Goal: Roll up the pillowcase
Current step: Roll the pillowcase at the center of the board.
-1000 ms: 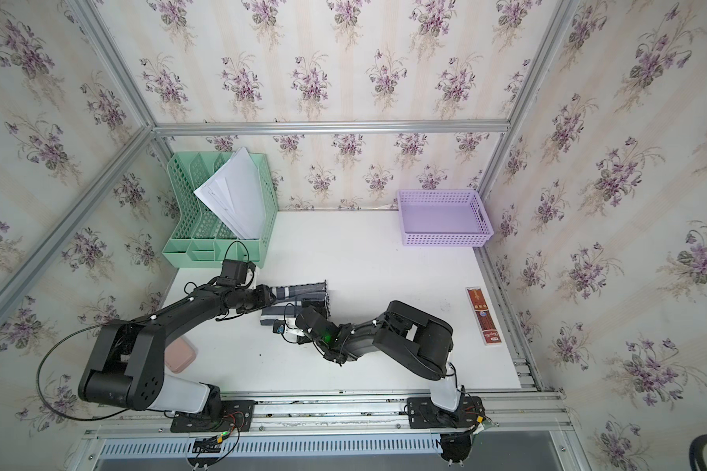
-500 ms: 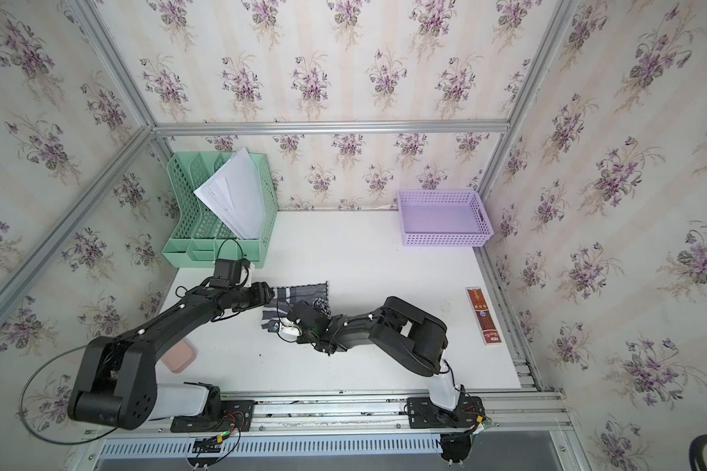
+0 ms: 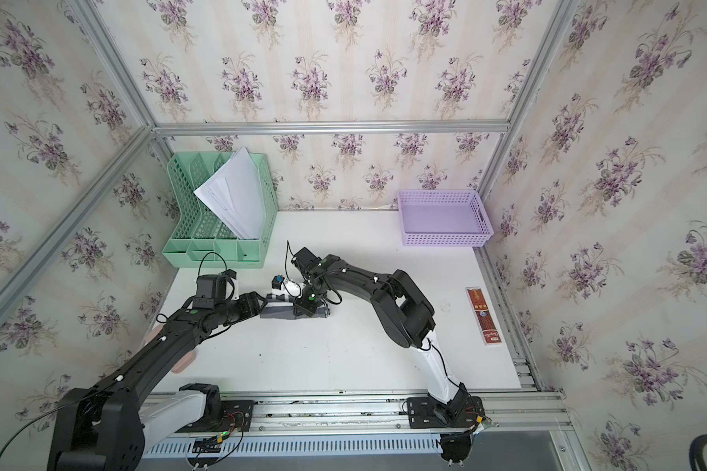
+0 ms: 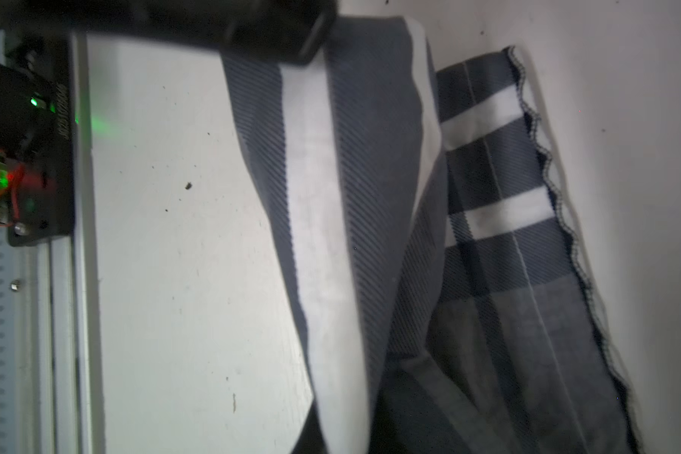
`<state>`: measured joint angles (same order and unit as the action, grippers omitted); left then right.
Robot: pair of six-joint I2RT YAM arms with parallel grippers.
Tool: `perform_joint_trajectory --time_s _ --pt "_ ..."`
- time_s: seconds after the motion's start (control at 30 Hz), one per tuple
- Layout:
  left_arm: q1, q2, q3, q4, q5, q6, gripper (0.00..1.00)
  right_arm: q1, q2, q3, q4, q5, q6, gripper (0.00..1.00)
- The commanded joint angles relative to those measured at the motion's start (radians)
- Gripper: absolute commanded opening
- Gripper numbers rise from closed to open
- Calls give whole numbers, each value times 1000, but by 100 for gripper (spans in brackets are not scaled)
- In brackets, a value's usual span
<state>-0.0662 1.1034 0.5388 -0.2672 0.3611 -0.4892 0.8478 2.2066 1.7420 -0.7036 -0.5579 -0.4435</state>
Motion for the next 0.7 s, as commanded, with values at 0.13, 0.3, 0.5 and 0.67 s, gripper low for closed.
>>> perform_joint_trajectory --time_s 0.13,0.3,0.5,0.67 --pt "0 -15 -30 109 88 14 74 -86 82 117 -233 -323 24 0" --pt "-1 18 -37 172 104 9 75 -123 152 187 -293 -444 44 0" --pt "-4 81 -23 224 124 2 75 -154 212 228 -271 -426 144 0" --pt "-7 51 -20 225 84 -5 82 -161 280 265 -281 -395 196 0"
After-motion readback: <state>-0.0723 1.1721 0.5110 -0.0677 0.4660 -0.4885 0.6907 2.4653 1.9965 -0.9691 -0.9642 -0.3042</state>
